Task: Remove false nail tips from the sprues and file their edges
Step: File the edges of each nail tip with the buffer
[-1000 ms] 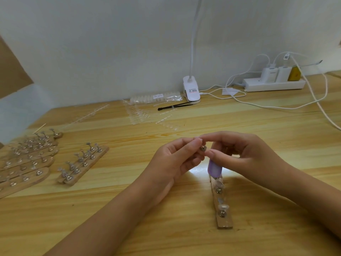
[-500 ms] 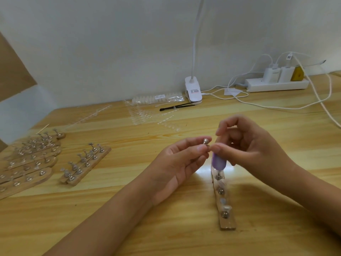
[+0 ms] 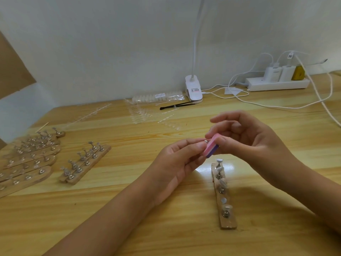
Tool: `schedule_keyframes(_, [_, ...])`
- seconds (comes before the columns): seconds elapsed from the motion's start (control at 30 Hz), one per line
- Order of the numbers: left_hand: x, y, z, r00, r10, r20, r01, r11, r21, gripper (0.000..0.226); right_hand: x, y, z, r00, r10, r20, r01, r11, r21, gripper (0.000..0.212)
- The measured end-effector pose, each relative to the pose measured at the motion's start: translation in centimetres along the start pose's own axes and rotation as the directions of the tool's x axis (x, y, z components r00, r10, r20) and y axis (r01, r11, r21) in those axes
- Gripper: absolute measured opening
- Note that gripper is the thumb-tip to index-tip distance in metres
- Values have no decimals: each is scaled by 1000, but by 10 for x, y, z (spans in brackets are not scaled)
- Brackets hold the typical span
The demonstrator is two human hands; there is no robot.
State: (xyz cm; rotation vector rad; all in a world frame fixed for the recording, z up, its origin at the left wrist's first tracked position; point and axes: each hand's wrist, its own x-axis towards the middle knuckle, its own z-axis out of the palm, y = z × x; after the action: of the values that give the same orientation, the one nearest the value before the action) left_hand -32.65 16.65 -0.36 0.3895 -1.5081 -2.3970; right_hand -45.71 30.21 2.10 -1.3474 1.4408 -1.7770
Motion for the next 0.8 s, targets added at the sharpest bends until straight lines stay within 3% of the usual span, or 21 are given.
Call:
schedule_keyframes(0.1, [0,0,0,1000,5,-4,-5,1000,9,21,1,1,-2,999,9,-50,-11,999,-44,36])
schedule_keyframes(0.27, [-1,-1,0,1000,11,15,-11,999,30,25,2,1,-4,999,49,10,-48,994,-103,26])
schedule_keyframes(0.43, [-3,1,2,1000,20,6,-21,999,37,36,3,1,-6,996,72,52,-69,996,-56,29])
schedule_keyframes(0.57, [-4,1,3,1000,30,5,-30,1000,0,29,2,1,-5,999,43,-27,-43,999,12,31])
schedule_keyframes(0.7, [-3,2,3,999,44,-13,-45,999,-29,28,-1,2,0,990,95,108,-89,994,-57,30])
schedule_keyframes(0.8, [-3,3,2,998,56,-6,-57,997,-57,30,-1,1,2,1000,23,7,-23,1000,-18,30])
